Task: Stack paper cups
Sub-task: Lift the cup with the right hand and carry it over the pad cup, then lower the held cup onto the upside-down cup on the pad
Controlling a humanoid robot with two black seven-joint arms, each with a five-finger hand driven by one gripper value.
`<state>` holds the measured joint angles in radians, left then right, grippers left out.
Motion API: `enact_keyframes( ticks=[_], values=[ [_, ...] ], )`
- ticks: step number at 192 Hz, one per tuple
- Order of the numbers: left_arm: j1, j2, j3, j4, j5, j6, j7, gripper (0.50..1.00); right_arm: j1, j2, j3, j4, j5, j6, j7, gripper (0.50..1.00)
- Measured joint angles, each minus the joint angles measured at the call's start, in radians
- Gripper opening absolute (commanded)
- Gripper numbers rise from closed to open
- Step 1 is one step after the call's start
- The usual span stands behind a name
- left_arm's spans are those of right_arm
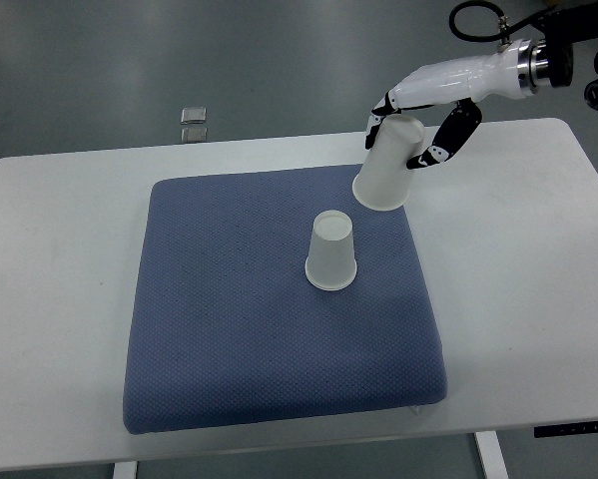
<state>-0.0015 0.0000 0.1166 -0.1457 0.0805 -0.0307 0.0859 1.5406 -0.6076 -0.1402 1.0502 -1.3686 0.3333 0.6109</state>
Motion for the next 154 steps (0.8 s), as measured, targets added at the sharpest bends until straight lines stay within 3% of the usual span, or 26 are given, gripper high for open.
enact_keyframes(
  ticks=[73, 154],
  values=[
    [0.000, 0.000, 0.000, 0.000, 0.000, 0.000, 0.000, 1.000, 0.006, 0.114, 0.004, 0.012, -0.008, 0.018, -0.014, 0.662],
    [0.000, 0.000, 0.000, 0.000, 0.000, 0.000, 0.000, 1.000, -0.027, 0.130, 0.000, -0.005, -0.020, 0.009, -0.046, 0.680]
  ],
)
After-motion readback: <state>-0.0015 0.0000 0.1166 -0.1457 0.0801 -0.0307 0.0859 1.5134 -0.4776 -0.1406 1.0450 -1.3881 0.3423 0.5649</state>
